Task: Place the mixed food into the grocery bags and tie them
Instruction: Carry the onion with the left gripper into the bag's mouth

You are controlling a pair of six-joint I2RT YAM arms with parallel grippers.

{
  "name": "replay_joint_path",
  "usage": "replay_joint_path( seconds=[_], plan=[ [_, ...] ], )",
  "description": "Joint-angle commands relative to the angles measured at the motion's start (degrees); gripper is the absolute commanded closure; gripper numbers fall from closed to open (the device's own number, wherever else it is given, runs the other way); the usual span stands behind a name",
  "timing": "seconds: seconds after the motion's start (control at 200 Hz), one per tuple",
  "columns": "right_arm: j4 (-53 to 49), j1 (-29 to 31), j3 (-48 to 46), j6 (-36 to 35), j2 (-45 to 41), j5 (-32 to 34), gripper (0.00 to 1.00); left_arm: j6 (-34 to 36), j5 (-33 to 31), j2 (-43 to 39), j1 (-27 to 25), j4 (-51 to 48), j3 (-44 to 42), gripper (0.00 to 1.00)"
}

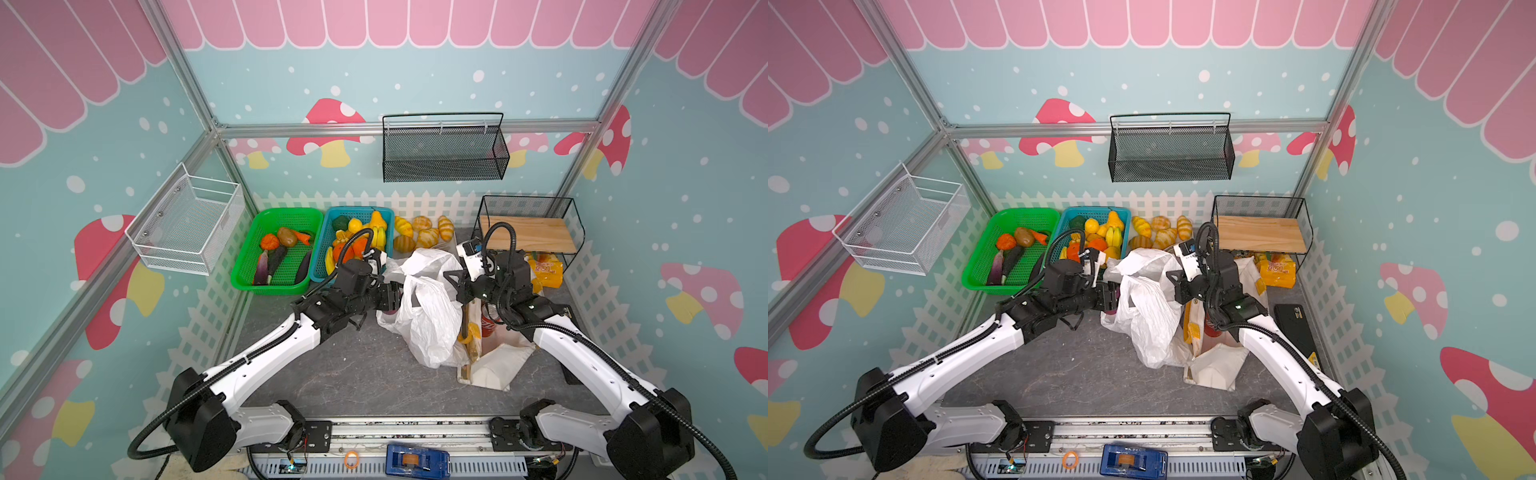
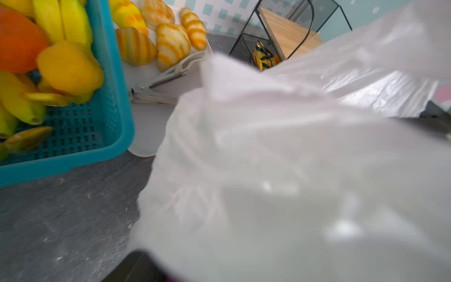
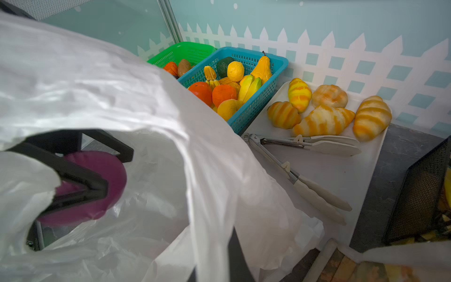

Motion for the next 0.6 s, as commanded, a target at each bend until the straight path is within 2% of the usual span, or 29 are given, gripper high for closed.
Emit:
replay_joint_path(
  seconds=[0.0, 0.12, 0.285, 0.595],
  plan=[
    [0.0, -0.2, 0.2, 0.4, -0.6, -1.5, 1.0, 0.5, 4.0, 2.4, -0.5, 5.4, 2.2, 0.49],
    [0.1, -0.2, 0.0, 0.3, -0.2, -2.1, 1.0, -0.4, 1.3, 5.3, -0.6, 9.0, 1.8, 0.49],
    [0.3, -0.2, -0.7, -0.1, -0.6, -0.8, 1.0, -4.0, -6.2, 10.0, -0.7, 12.9, 1.8, 0.5],
    [0.3, -0.2, -1.8, -0.2, -0.9, -0.8, 1.0, -6.2, -7.6, 14.0, -0.7, 14.8, 4.2, 0.49]
  ],
)
